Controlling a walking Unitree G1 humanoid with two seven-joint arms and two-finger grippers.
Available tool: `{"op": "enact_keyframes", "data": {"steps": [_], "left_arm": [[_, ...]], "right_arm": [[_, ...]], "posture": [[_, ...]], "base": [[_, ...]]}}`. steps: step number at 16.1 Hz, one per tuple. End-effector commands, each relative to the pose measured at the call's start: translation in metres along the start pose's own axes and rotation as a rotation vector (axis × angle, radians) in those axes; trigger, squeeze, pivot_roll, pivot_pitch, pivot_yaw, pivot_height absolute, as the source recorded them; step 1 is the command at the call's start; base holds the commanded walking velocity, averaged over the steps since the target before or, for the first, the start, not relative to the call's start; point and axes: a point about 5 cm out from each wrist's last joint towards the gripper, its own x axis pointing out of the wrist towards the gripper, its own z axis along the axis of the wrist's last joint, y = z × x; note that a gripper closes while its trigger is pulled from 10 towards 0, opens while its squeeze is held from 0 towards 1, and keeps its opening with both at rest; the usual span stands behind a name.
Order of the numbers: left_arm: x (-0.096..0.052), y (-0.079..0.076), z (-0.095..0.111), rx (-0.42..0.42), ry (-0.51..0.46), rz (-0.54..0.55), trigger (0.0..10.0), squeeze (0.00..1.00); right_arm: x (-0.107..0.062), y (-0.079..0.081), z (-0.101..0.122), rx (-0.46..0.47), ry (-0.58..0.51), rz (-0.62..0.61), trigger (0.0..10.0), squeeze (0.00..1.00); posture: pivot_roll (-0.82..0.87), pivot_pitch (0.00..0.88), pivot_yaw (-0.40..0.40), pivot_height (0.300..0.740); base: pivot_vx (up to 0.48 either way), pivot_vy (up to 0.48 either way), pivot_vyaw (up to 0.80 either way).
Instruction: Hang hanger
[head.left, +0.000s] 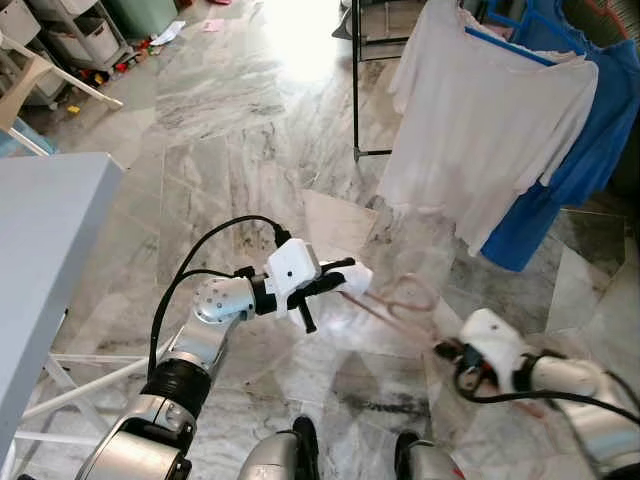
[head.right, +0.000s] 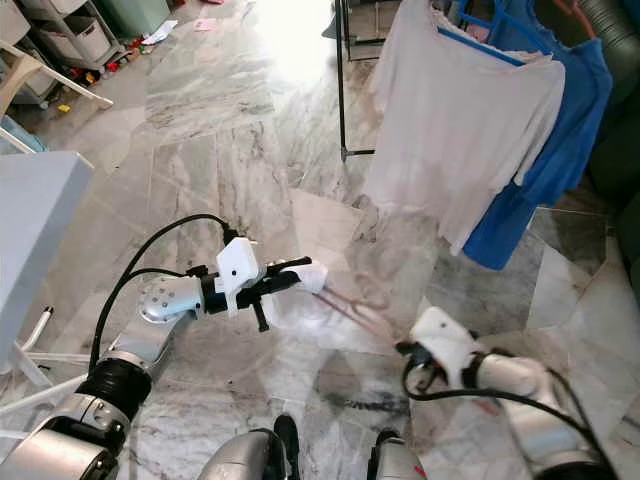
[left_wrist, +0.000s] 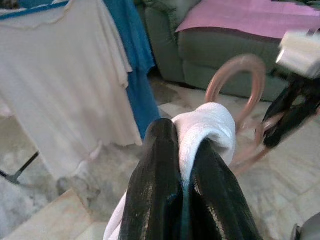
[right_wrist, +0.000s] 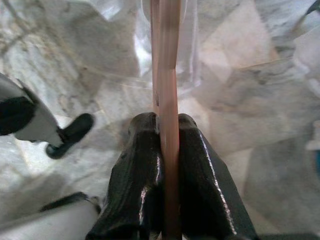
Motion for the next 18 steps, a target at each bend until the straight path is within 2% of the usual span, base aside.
{"op": "enact_keyframes", "data": {"steps": [1,4,5,7,10,11,13,14,15,16,17,18], "left_arm": [[-0.002,-0.001,0.002,0.007,-0.011,-0.015,10.0,0.00],[-0.003,0.002,0.010,-0.015,-0.045,0.002,10.0,0.00],[0.001,0.005,0.020,-0.034,-0.084,0.012,10.0,0.00],[0.002,0.006,0.024,-0.053,-0.104,0.021,10.0,0.00],[0.004,0.004,0.030,-0.105,-0.139,0.017,10.0,0.00],[0.003,0.001,0.030,-0.116,-0.138,0.010,10.0,0.00],[0.000,-0.004,0.023,-0.125,-0.117,0.011,10.0,0.00],[-0.003,-0.008,0.018,-0.130,-0.099,0.014,10.0,0.00],[-0.007,-0.015,0.007,-0.141,-0.064,0.026,10.0,0.00],[-0.010,-0.022,-0.004,-0.130,-0.023,0.028,10.0,0.00],[-0.011,-0.024,-0.008,-0.122,-0.004,0.028,10.0,0.00],[-0.013,-0.031,-0.019,-0.128,0.044,0.040,10.0,0.00]], "right_arm": [[0.006,0.008,-0.002,0.007,-0.004,0.035,10.0,0.00],[0.014,0.018,-0.013,0.060,0.030,0.074,10.0,0.00],[0.020,0.028,-0.028,0.108,0.075,0.098,10.0,0.00],[0.021,0.032,-0.032,0.135,0.086,0.108,10.0,0.00],[0.022,0.037,-0.042,0.240,0.077,0.100,10.0,0.00],[0.023,0.035,-0.044,0.309,0.041,0.065,10.0,0.00],[0.025,0.017,-0.037,0.445,-0.065,-0.089,10.0,0.00],[0.023,0.000,-0.033,0.540,-0.128,-0.225,10.0,0.00],[0.014,-0.029,-0.027,0.668,-0.213,-0.448,10.0,0.00],[0.008,-0.042,-0.020,0.762,-0.289,-0.521,10.0,0.00],[0.007,-0.046,-0.016,0.786,-0.321,-0.533,10.0,0.00],[0.005,-0.054,-0.003,0.833,-0.399,-0.547,10.0,0.00]], "posture": [[-0.05,0.243,0.165,0.740],[-0.05,0.242,0.165,0.740],[-0.05,0.240,0.164,0.740],[-0.05,0.240,0.164,0.740],[-0.06,0.240,0.159,0.740],[-0.06,0.241,0.157,0.740],[-0.06,0.242,0.153,0.740],[-0.05,0.242,0.152,0.740],[-0.05,0.242,0.151,0.740],[-0.06,0.243,0.150,0.740],[-0.06,0.241,0.149,0.740],[-0.06,0.239,0.148,0.740]], "base": [[0.000,0.000,0.00],[0.000,0.000,0.00],[0.000,0.000,0.00],[0.000,0.000,0.00],[0.000,0.000,0.00],[0.000,0.000,0.00],[0.000,0.000,0.00],[0.000,0.000,0.00],[0.000,0.000,0.00],[0.000,0.000,0.00],[0.000,0.000,0.00],[0.000,0.000,0.00]]}}
